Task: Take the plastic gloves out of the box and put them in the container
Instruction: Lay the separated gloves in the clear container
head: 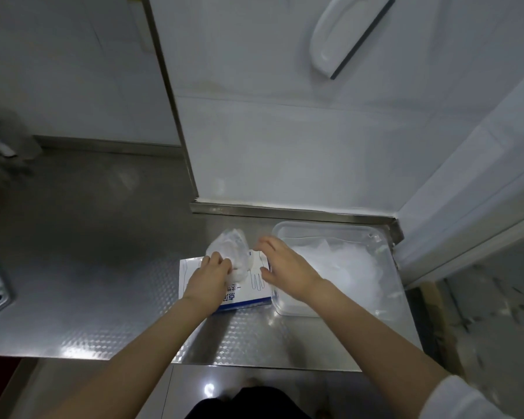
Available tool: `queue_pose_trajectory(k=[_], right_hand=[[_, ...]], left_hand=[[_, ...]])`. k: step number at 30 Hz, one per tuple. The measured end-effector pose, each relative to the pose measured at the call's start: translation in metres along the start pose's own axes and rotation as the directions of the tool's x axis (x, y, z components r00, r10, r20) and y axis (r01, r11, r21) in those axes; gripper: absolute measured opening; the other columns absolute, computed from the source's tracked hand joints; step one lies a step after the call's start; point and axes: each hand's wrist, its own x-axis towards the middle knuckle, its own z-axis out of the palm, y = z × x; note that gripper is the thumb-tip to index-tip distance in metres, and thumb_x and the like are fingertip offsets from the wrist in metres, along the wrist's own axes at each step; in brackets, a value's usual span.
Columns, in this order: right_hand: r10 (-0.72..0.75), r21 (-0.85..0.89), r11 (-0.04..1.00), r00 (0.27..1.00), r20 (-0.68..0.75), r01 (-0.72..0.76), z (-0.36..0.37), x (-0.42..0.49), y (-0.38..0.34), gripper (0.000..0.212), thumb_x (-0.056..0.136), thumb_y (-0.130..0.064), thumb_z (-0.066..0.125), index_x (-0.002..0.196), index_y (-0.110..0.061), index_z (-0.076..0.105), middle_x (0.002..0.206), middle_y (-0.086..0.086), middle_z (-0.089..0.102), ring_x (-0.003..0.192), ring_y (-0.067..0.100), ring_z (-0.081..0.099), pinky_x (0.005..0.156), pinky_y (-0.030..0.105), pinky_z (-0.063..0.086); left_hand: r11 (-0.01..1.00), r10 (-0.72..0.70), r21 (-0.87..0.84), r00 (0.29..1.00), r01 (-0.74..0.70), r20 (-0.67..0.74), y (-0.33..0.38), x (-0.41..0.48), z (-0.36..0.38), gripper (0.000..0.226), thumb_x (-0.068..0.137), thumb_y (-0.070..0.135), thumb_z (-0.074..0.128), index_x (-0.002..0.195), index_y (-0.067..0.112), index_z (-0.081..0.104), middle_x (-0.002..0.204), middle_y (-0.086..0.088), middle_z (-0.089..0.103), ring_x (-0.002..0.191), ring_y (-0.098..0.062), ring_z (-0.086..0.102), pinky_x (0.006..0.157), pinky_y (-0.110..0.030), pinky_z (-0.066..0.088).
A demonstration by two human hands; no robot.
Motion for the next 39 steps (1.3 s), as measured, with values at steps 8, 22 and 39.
queue_pose_trajectory(k=[8, 22, 39], right_hand=[[0.38, 0.073, 0.922, 0.925, 0.019, -0.38, 0.015, -0.014, -0.02, 0.07, 0.093, -0.017, 0.053, 0.149, -0.016, 0.011, 0.144, 0.009, 0.035, 0.111, 0.031, 0.055, 0.086, 0.035, 0.046], [0.178, -0.071, 0.978, 0.964, -0.196, -0.195, 0.014, 0.012, -0.016, 0.063, 0.087, 0.007, 0.046, 0.145, -0.008, 0.026, 0.148, 0.011, 0.029, 0.133, 0.026, 0.034, 0.105, 0.028, 0.03], [0.387, 0.099, 0.921, 0.913, -0.127, -0.377, 0.049, 0.034, -0.041, 0.048, 0.098, -0.022, 0.048, 0.139, -0.009, 0.028, 0.133, 0.01, 0.038, 0.099, 0.024, 0.059, 0.076, 0.029, 0.049]], left_hand=[[0.999, 0.04, 0.016, 0.999, -0.04, 0.004, -0.003, 0.0, 0.0, 0.027, 0.094, 0.017, 0.049, 0.121, 0.014, 0.046, 0.129, -0.006, 0.04, 0.118, -0.021, 0.04, 0.09, -0.03, 0.043], [0.99, 0.113, -0.08, 0.992, -0.118, -0.061, -0.011, -0.002, -0.001, 0.024, 0.096, 0.017, 0.047, 0.119, 0.015, 0.051, 0.126, -0.003, 0.043, 0.116, -0.019, 0.041, 0.091, -0.028, 0.04], [0.98, 0.085, -0.176, 0.996, -0.088, -0.021, -0.03, -0.023, 0.003, 0.042, 0.091, 0.033, 0.055, 0.13, 0.023, 0.044, 0.135, 0.006, 0.041, 0.119, -0.015, 0.041, 0.094, -0.027, 0.035]])
